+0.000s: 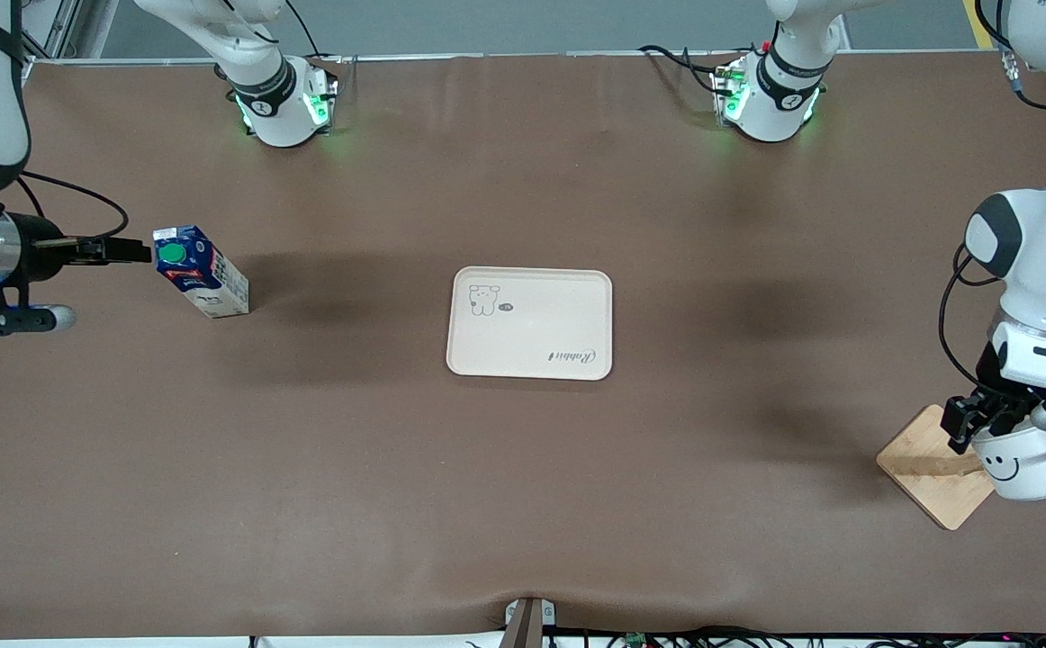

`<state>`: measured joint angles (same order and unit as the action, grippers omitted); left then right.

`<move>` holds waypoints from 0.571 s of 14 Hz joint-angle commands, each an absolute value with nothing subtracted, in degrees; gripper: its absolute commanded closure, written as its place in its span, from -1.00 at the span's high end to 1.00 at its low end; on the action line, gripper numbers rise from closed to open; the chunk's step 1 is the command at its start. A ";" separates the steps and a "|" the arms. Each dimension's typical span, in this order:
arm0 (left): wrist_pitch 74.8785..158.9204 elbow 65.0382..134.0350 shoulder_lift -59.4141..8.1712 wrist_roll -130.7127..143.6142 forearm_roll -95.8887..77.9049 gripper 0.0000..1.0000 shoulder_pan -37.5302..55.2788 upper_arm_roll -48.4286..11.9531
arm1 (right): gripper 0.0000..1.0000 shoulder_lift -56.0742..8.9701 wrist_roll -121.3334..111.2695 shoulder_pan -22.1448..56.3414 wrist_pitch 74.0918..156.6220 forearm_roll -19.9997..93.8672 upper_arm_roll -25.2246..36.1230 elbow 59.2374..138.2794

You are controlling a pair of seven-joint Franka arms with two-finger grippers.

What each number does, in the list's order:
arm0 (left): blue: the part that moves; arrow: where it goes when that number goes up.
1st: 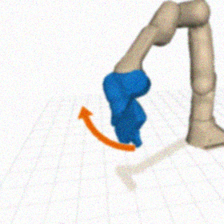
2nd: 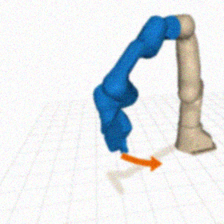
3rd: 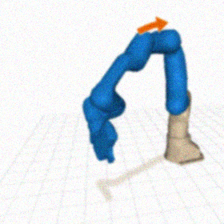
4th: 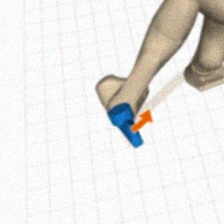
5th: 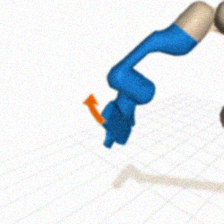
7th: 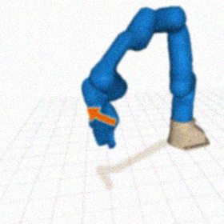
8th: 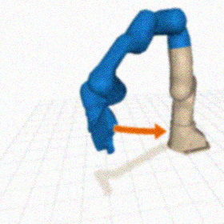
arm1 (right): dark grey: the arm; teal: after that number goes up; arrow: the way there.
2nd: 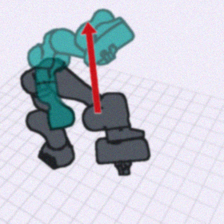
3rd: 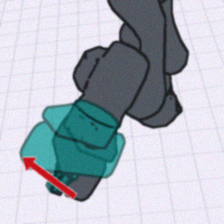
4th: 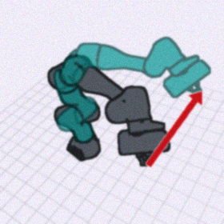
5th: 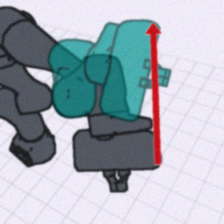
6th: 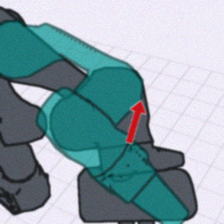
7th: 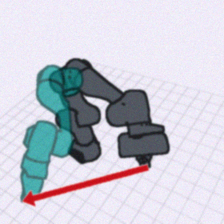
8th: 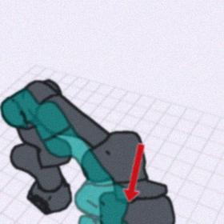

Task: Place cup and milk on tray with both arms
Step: 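Grasp the milk carton with the right gripper while the left gripper grasps the mug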

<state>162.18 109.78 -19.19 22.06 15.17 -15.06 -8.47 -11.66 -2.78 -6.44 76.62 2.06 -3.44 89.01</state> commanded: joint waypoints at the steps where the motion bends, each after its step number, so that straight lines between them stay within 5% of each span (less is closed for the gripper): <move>1: 162.33 105.83 -21.79 23.29 17.05 0.19 -15.12 -8.61 | 1.00 -11.43 -2.81 -7.12 76.55 2.72 -3.96 91.13; 5: 162.42 104.94 -22.94 23.29 17.49 -0.02 -15.12 -8.61 | 1.00 -11.16 -2.90 -7.21 79.18 2.64 -3.87 94.47; 8: 162.42 105.03 -22.94 23.29 18.02 -0.54 -15.12 -8.61 | 1.00 -7.85 -3.43 -7.74 87.68 2.37 -3.95 105.34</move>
